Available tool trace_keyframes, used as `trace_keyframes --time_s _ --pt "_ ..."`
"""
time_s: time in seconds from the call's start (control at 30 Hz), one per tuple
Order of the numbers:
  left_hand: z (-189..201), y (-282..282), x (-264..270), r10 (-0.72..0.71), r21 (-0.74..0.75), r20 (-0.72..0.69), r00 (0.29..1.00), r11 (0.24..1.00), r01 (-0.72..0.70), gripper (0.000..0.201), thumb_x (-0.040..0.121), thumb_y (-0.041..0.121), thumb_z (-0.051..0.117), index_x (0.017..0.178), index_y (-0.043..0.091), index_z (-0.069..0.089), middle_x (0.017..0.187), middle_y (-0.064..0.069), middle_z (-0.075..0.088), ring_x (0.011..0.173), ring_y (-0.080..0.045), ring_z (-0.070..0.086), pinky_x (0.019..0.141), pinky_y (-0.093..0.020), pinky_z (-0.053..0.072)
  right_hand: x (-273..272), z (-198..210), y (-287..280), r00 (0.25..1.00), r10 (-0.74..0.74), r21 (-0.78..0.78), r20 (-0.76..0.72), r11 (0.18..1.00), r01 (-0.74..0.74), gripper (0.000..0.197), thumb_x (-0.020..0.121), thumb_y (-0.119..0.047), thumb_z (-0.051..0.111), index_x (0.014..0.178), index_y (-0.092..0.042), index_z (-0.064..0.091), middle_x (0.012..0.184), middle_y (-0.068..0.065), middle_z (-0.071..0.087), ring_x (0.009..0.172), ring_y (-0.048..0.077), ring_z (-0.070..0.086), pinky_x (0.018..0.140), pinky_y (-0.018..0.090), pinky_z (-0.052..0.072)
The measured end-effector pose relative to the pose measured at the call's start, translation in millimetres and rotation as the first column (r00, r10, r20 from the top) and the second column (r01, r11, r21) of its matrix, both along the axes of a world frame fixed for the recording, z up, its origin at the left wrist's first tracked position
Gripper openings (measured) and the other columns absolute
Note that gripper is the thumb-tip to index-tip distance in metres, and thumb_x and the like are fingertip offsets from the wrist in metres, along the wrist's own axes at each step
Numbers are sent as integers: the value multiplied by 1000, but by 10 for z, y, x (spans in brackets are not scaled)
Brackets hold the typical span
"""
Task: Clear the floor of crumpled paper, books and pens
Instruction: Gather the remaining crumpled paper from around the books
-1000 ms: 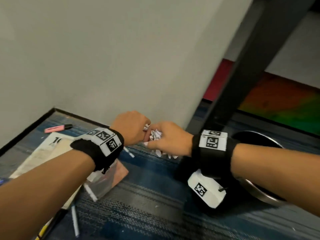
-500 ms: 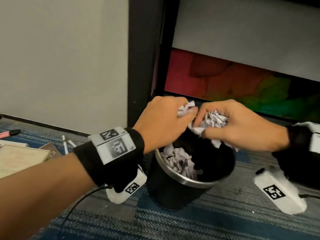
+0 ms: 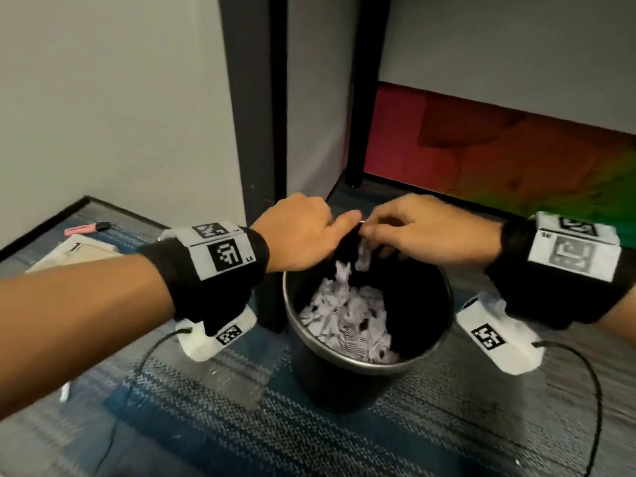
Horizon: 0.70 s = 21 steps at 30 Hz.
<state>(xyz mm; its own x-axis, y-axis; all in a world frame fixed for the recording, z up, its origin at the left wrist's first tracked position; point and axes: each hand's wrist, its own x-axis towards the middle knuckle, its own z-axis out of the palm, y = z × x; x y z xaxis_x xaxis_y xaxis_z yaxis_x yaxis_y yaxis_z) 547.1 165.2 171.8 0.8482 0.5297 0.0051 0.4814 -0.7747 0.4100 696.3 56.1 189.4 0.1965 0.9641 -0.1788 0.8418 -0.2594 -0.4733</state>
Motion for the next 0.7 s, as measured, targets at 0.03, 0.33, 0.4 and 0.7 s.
trace_keyframes --time_s 0.03,0.33,0.4,0.7 --pt "15 79 -69 -7 -24 14 1000 1000 7 64 97 54 39 58 11 66 50 -2 62 54 -17 62 65 -32 51 -2 65 48 999 27 20 39 999 -27 22 94 -36 53 93 -23 70 86 -4 74 77 5 69 78 30 56" --pt "440 634 -969 -31 -180 -236 971 984 -12 31 94 33 55 71 15 68 58 11 64 57 -10 66 57 -14 45 -838 534 732 846 382 119 372 884 -452 33 88 -50 52 75 -22 63 58 -8 59 62 5 58 63 30 46" --pt "454 821 -1241 -16 -58 -431 902 998 -10 31 92 39 56 77 15 67 66 6 66 66 -17 65 63 -24 46 -1149 562 904 815 431 112 388 855 -506 32 87 -53 51 77 -24 62 64 -9 60 66 10 58 65 32 48" --pt "-121 1991 -2241 316 301 -675 667 943 -142 34 95 42 52 86 10 62 89 -9 62 82 -28 53 77 -35 47 -2371 87 1895 746 468 -104 473 871 -480 38 91 -50 50 103 -16 63 97 6 67 89 26 62 80 38 54"
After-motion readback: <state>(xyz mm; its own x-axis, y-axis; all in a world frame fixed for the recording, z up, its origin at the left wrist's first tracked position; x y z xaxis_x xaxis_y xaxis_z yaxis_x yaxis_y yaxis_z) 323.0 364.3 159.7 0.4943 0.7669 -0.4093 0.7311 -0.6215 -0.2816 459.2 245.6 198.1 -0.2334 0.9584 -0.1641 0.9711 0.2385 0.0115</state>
